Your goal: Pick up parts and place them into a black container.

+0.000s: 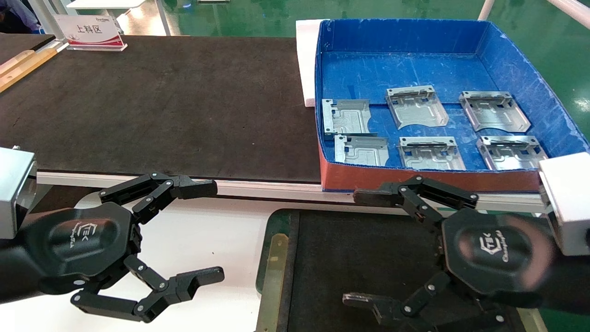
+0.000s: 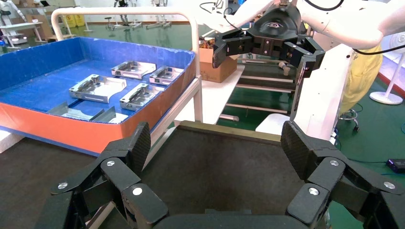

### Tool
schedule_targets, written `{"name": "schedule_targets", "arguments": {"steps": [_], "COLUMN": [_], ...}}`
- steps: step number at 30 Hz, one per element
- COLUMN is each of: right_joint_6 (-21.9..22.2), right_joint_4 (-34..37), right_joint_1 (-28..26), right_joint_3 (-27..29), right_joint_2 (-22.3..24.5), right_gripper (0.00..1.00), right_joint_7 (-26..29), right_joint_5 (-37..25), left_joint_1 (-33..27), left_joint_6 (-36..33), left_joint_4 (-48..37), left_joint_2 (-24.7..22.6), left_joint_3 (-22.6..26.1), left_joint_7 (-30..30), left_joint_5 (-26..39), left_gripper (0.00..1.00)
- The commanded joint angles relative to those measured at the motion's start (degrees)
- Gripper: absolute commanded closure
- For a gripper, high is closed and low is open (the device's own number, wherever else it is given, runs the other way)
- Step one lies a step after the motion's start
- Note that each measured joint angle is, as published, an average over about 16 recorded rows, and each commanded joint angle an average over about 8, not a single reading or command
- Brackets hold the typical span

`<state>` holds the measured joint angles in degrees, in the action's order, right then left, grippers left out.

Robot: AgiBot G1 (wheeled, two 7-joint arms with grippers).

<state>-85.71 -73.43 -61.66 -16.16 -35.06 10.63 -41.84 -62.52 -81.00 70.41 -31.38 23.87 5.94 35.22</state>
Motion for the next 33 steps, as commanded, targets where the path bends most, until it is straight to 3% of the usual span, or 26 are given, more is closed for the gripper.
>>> {"name": "schedule_targets", "arguments": {"steps": [1,17,25,33], "right_joint_6": [0.0,0.0,0.0,0.0], "right_joint_4": [0.0,0.0,0.0,0.0], "right_joint_1": [0.0,0.0,0.0,0.0], "right_joint_3": [0.0,0.0,0.0,0.0], "right_joint_2": [0.0,0.0,0.0,0.0], "right_gripper": [0.0,0.0,0.0,0.0], "right_joint_7": [0.0,0.0,0.0,0.0], "right_joint_5": [0.0,0.0,0.0,0.0], "left_joint_1": [0.0,0.0,0.0,0.0], "left_joint_6": [0.0,0.0,0.0,0.0], "left_joint_4": [0.0,0.0,0.0,0.0], "left_joint_2": [0.0,0.0,0.0,0.0], "left_joint_3": [0.0,0.0,0.0,0.0], "left_joint_7": [0.0,0.0,0.0,0.0], "left_joint_5": [0.0,0.0,0.0,0.0], "left_gripper": [0.0,0.0,0.97,1.0]}}
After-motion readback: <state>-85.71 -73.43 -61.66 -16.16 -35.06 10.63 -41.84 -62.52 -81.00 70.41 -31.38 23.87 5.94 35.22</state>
